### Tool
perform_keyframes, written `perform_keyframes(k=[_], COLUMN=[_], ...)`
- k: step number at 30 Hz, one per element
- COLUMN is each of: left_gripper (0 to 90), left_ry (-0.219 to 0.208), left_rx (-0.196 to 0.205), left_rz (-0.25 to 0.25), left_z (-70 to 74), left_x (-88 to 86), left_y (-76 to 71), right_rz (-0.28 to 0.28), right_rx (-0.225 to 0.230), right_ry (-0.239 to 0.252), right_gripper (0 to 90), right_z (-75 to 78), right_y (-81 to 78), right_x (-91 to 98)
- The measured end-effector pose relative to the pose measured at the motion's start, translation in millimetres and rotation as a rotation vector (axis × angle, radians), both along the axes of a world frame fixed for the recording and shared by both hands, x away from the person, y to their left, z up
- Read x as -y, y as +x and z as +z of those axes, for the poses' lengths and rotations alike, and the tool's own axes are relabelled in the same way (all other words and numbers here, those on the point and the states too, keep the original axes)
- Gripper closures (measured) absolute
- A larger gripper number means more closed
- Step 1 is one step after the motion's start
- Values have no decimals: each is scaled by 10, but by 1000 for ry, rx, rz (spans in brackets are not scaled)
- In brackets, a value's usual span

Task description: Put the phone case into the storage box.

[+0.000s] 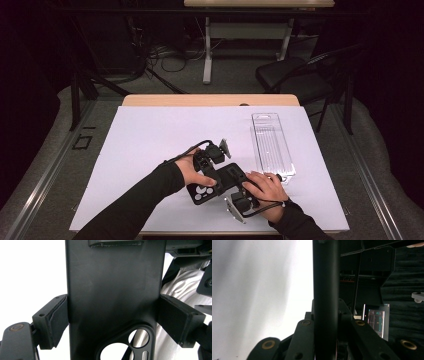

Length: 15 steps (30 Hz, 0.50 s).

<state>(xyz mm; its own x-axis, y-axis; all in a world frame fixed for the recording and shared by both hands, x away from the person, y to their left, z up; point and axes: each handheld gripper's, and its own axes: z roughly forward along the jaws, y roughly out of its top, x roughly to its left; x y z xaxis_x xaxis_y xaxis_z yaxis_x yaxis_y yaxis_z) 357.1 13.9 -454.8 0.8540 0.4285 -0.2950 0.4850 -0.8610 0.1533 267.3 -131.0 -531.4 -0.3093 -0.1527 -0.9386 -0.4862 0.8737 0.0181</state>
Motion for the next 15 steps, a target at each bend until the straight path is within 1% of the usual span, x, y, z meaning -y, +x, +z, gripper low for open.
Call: perform_keyframes(k=[15], left_gripper=[145], left_ry=[-7], left_rx=[-14], left_rz=[5], left_z=[-17], left_x=[-8], left_y=[12], right_rz=[2], right_rx=[14], right_ry=[-6], right_gripper=[844], right_z=[-4], right_y=[-1], right_x=[-3])
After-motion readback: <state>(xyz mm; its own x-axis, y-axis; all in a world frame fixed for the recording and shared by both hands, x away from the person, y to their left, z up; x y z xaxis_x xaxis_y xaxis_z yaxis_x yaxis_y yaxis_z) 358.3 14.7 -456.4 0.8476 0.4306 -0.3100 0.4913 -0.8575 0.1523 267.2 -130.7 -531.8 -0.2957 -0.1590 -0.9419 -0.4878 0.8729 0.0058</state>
